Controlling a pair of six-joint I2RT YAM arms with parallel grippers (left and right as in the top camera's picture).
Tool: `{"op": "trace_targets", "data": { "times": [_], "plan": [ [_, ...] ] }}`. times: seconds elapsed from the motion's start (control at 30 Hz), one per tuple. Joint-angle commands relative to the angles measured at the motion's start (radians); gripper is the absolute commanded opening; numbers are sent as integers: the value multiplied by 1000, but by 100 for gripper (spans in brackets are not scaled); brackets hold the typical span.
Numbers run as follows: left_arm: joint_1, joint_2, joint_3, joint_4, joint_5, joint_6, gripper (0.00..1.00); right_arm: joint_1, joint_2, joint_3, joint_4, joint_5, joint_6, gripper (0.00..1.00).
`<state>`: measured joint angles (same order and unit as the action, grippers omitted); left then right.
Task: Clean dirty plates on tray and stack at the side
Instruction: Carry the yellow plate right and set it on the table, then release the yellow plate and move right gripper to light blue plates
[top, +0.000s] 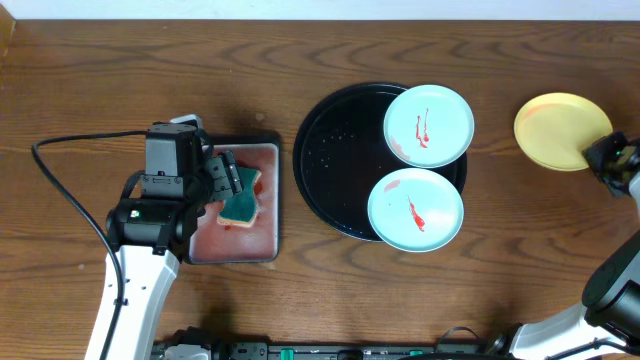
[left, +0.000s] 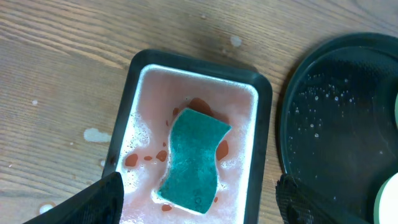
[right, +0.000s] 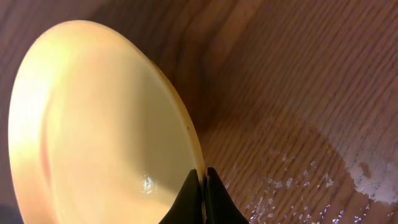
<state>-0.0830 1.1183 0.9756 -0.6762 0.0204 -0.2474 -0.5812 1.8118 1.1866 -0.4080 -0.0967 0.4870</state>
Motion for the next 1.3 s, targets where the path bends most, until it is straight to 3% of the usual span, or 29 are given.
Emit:
{"op": "trace_targets", "data": {
  "times": [0.0, 0.03, 0.07, 0.17, 0.3, 0.53, 0.77, 0.87, 1.27],
  "plan": [
    [0, -2, 6, 0, -2, 2, 79, 0, 9, -6, 6, 17, -10, 23],
    [0, -2, 6, 0, -2, 2, 79, 0, 8, -6, 4, 15, -9, 41],
    [-1, -2, 6, 0, -2, 2, 79, 0, 8, -6, 0, 10, -10, 49],
    [0, -2, 6, -5, -2, 3, 79, 0, 7, -6, -20, -20, -14, 61],
    [0, -2, 6, -15, -2, 14, 79, 0, -23, -2, -63, -128, -42, 49],
    [0, -2, 6, -19, -2, 18, 79, 41, -163, -2, -208, -280, -128, 50],
    [-1, -2, 6, -21, -2, 17, 79, 232, -266, -2, -431, -243, -196, 57],
    [-1, -2, 6, -28, -2, 17, 79, 325, -251, -12, -503, -236, -196, 56],
    [0, -2, 6, -53, -2, 18, 79, 572, -229, -74, -544, -60, -80, 52]
  ]
}}
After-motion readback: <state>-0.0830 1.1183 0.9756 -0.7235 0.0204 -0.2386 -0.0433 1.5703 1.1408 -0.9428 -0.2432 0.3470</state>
